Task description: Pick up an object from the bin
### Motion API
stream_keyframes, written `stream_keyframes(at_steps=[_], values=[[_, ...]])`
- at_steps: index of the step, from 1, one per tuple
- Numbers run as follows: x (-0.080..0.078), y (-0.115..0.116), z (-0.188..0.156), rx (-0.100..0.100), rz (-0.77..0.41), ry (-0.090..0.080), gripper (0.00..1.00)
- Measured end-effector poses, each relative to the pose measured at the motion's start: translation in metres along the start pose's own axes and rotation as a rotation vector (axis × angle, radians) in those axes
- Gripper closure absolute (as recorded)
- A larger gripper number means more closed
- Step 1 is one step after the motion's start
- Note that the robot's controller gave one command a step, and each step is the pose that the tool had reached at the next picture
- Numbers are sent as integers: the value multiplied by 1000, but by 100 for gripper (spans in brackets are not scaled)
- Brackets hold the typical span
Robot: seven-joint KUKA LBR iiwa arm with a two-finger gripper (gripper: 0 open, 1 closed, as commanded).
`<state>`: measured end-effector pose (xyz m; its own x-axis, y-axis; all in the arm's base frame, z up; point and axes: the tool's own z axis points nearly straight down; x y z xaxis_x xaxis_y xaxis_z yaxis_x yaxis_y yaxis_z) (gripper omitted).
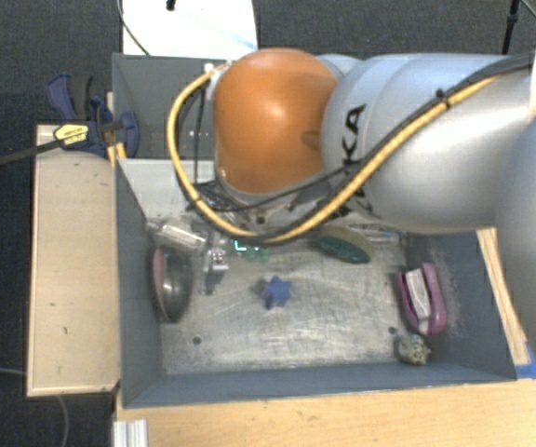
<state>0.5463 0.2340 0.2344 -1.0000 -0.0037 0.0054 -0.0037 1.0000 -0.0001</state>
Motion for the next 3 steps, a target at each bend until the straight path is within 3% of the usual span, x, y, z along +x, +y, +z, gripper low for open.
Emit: stream_keyframes(at_steps=[1,2,3], values=[[-38,13,164,3,-781,-5,0],[51,7,134,2,-1230,-6,0],[-6,11,127,4,-1877,-9,0]])
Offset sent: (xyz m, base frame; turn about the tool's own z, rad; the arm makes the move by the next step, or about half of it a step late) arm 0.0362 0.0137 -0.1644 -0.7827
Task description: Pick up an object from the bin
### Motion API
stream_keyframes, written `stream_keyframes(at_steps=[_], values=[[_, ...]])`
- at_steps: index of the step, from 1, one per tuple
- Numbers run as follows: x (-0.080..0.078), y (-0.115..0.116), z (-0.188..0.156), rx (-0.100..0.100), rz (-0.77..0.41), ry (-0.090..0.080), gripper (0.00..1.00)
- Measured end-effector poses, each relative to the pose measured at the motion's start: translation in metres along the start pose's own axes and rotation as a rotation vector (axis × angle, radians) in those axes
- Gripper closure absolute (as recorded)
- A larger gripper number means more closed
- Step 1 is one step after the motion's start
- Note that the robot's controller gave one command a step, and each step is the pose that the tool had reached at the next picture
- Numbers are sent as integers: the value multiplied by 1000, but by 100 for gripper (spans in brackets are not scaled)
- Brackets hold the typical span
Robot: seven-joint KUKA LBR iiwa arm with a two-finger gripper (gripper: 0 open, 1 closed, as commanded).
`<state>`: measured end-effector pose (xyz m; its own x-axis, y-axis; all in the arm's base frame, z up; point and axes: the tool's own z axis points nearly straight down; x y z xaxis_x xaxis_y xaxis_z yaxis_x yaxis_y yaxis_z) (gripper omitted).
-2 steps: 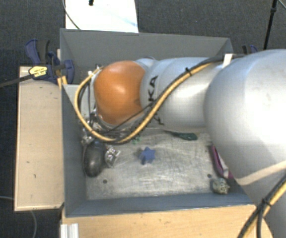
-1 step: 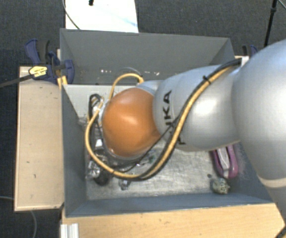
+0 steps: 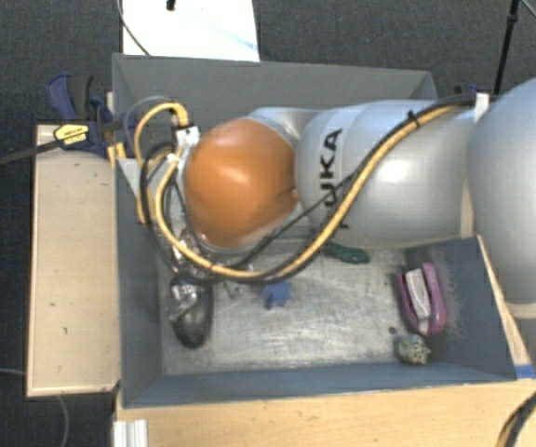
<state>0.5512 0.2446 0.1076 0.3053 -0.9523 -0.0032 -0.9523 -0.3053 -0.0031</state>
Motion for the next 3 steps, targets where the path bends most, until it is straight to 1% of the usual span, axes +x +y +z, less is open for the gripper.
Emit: stream_keyframes(at_steps=[1,2,3], values=[[1,-8,37,-1,-389,0,0],[1,-8,37,-6,-379,0,0],[1,-8,36,-7,-376,1,100]])
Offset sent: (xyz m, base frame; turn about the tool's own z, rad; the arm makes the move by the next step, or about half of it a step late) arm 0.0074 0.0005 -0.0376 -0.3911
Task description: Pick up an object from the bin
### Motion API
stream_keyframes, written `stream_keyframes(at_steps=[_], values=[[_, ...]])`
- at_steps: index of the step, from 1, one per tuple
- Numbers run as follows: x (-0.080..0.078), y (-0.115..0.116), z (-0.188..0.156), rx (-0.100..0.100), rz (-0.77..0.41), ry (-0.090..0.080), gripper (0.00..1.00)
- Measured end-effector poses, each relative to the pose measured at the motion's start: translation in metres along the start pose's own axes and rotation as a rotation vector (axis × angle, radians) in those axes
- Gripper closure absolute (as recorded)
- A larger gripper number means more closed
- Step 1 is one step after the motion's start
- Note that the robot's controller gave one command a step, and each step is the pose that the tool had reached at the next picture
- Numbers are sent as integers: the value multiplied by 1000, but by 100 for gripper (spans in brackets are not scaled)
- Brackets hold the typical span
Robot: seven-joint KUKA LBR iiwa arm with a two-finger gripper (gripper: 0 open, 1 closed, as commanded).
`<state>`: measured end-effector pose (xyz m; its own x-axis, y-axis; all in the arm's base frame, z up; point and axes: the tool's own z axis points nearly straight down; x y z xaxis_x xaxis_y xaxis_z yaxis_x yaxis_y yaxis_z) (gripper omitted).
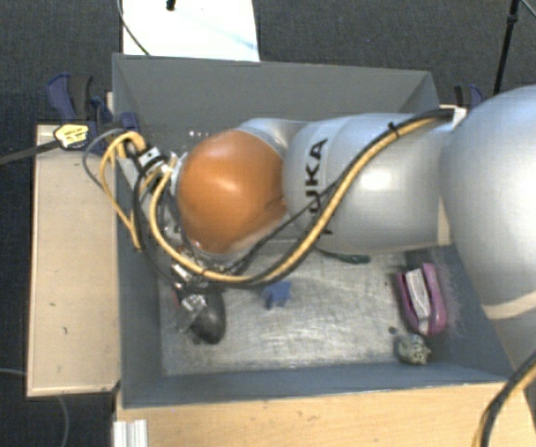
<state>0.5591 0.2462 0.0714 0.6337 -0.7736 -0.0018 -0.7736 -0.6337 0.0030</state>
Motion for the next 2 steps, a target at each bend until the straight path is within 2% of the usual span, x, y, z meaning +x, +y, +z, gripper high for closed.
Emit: stream_keyframes(at_steps=[2], values=[[-1,-2,-76,8,27,1,100]])
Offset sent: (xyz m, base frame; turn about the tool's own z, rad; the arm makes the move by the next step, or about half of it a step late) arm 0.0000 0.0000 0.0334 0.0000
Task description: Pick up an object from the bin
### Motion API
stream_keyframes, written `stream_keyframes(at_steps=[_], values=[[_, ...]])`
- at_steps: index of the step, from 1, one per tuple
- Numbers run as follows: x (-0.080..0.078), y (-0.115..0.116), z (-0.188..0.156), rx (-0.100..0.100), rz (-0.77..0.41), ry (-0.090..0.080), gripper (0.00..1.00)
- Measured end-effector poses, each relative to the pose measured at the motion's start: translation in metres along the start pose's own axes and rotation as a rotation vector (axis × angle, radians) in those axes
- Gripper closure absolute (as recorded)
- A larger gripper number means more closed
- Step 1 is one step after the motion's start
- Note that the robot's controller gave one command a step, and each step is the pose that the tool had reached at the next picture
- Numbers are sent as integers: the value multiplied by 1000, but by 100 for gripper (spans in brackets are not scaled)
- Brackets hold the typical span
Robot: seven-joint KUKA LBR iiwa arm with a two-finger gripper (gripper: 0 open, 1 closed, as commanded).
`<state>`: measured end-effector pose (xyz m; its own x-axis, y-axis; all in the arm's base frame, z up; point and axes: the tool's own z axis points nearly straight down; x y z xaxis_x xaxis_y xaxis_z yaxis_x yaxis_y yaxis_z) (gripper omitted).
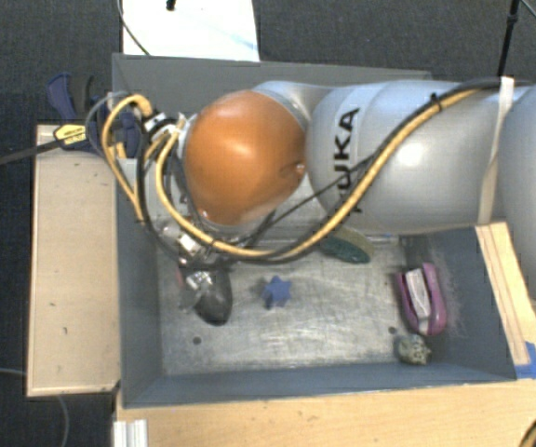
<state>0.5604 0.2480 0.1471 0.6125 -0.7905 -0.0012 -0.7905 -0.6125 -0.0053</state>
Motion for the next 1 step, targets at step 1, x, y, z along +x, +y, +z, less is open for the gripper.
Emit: stream_keyframes(at_steps=[1], values=[[0,-1,-15,-1,10,-1,100]])
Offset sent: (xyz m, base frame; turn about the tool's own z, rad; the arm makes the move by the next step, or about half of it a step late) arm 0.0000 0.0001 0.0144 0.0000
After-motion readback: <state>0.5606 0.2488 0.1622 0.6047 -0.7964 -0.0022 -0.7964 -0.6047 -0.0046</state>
